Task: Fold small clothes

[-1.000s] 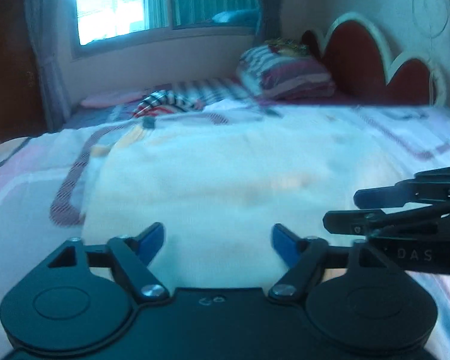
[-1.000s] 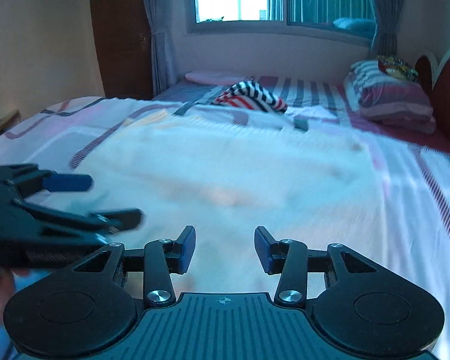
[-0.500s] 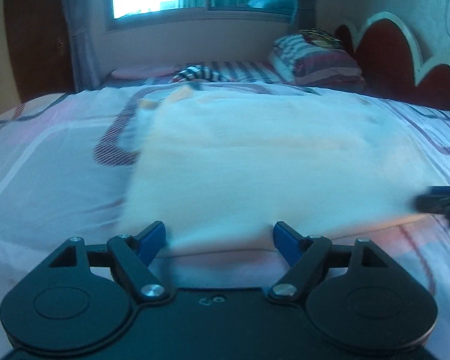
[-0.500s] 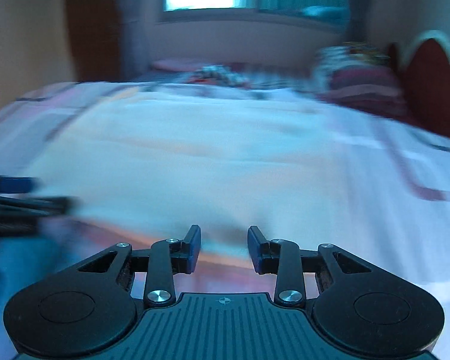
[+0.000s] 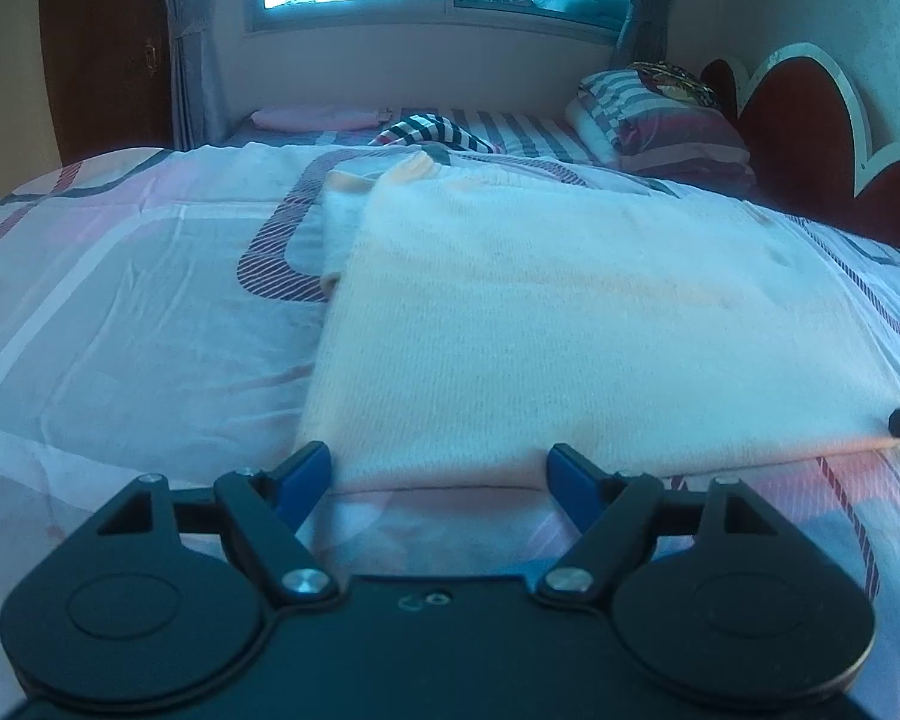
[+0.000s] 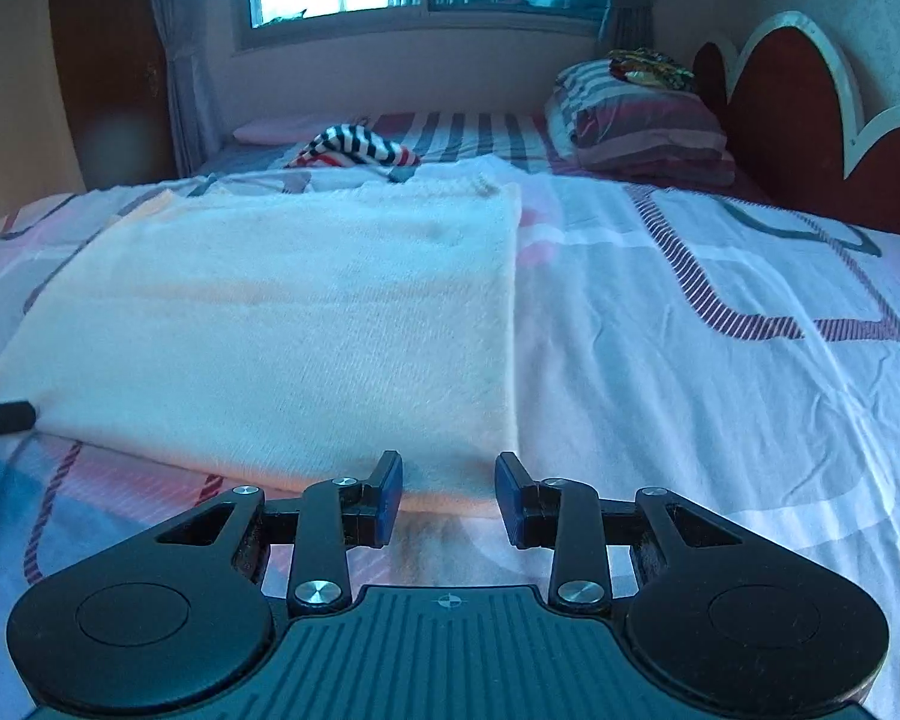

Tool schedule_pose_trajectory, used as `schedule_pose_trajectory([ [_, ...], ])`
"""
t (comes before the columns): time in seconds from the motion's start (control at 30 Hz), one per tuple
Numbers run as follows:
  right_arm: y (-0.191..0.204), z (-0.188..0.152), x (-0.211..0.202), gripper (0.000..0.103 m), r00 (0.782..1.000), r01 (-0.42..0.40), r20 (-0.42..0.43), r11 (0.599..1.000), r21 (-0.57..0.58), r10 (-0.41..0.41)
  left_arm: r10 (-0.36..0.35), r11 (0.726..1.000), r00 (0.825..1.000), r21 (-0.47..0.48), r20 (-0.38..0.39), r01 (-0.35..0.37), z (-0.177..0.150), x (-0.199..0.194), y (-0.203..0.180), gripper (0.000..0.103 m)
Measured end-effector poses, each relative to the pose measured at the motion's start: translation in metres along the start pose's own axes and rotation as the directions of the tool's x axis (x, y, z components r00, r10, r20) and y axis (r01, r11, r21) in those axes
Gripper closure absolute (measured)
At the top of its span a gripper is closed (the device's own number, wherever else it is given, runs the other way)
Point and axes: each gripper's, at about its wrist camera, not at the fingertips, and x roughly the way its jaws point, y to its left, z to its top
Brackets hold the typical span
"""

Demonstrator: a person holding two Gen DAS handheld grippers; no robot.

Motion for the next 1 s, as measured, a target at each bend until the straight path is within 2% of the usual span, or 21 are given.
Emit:
schedule_pose_trajectory([
  [0.17,-0.002,0.0,0.007,0.069,0.999,0.001,-0.036,1.0,0.005,-0.001,0.005,1.0,1.0,0.016,-0.01,-0.005,0.001,-0.001,-0.001,0.024],
  [0.27,-0.004,0.004,0.0,0.069,1.0,-0.004,-0.004,1.0,0.018,0.005,0.007,1.0,1.0,0.005,-0.012,-0.006,0.001,-0.001,0.002,0.023],
  [0.37,-0.002,0.001,0.005,0.069,1.0,-0.006,-0.022,1.0,0.003,0.006,0.024,1.0,0.999,0.011,-0.022,-0.023,-0.003,0.004,0.004,0.015],
  [0.47,-0.005,-0.003,0.01,0.069,1.0,-0.002,-0.024,1.0,0.008,0.002,0.016,1.0,1.0,0.005,-0.019,-0.015,-0.005,0.004,0.007,0.014],
  [0.5,-0.006,-0.003,0.011,0.069,1.0,-0.005,-0.024,1.0,0.011,0.005,0.017,1.0,1.0,0.005,-0.02,-0.016,-0.004,0.004,0.008,0.015],
  [0.6,-0.007,0.0,0.005,0.069,1.0,-0.003,-0.024,1.0,0.015,0.003,0.032,0.998,0.999,-0.048,0.001,-0.032,0.0,-0.007,0.014,0.026],
  [0.7,-0.009,0.005,-0.01,0.069,0.999,-0.024,0.038,0.999,0.041,0.023,0.041,0.996,0.998,-0.081,0.037,-0.038,0.006,-0.014,0.021,0.025],
  [0.8,-0.005,0.008,-0.012,0.069,0.997,-0.047,0.063,0.999,0.018,0.045,0.068,0.994,0.998,-0.089,-0.001,-0.068,0.009,-0.001,0.027,0.025],
  [0.83,-0.002,0.007,-0.008,0.069,0.998,-0.041,0.052,0.999,0.005,0.04,0.075,0.992,0.997,-0.098,-0.033,-0.078,0.007,0.006,0.03,0.023],
  [0.9,0.0,0.003,0.008,0.069,1.0,0.006,-0.017,1.0,-0.013,-0.007,0.067,0.993,0.997,-0.099,-0.022,-0.069,0.005,0.007,0.033,0.022],
  [1.0,-0.004,-0.002,0.012,0.069,1.0,0.012,-0.017,1.0,0.009,-0.012,0.073,0.994,0.997,-0.085,-0.024,-0.075,0.005,0.007,0.032,0.022],
])
